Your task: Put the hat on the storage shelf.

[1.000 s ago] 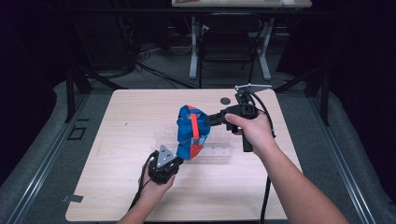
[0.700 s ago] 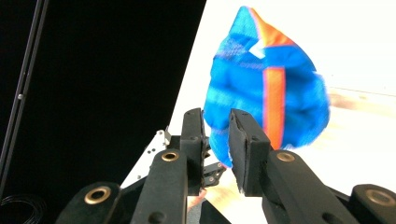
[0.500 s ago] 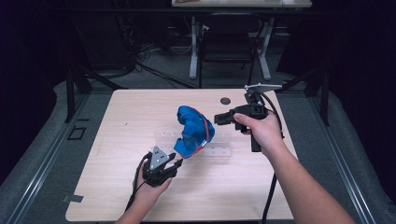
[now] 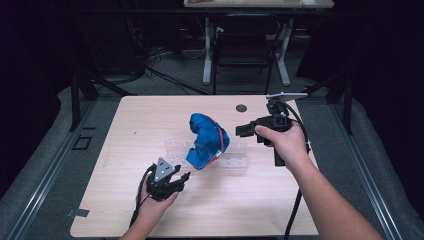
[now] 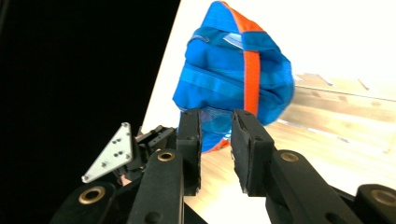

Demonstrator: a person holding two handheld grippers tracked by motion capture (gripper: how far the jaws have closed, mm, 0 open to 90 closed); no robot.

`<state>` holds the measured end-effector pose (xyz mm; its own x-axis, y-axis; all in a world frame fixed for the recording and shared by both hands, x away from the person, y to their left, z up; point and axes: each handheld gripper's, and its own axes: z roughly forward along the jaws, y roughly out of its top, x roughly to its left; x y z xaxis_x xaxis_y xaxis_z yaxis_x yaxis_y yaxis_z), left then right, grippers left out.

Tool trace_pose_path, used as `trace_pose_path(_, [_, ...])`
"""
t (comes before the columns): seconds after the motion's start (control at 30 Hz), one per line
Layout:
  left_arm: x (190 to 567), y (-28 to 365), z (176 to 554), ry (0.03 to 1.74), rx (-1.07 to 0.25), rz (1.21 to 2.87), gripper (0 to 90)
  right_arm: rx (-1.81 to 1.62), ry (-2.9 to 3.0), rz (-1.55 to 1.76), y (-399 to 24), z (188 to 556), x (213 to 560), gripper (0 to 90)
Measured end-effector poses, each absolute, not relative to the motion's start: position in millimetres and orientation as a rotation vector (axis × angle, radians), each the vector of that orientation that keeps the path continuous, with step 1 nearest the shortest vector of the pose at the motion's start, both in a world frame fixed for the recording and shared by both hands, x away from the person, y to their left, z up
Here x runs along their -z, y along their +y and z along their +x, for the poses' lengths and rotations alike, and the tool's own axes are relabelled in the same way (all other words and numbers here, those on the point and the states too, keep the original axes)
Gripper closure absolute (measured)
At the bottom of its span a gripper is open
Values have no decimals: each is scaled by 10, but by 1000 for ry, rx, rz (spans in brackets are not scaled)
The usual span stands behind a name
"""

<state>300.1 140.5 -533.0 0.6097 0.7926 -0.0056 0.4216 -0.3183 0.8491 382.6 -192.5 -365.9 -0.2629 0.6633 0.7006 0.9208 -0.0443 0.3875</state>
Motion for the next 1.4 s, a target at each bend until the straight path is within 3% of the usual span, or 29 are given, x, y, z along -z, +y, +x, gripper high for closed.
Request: trace_pose_path(1.4, [5389, 2186, 2774, 1120, -519, 1908, 520, 1119, -2028, -1808, -2298, 3464, 3896, 711])
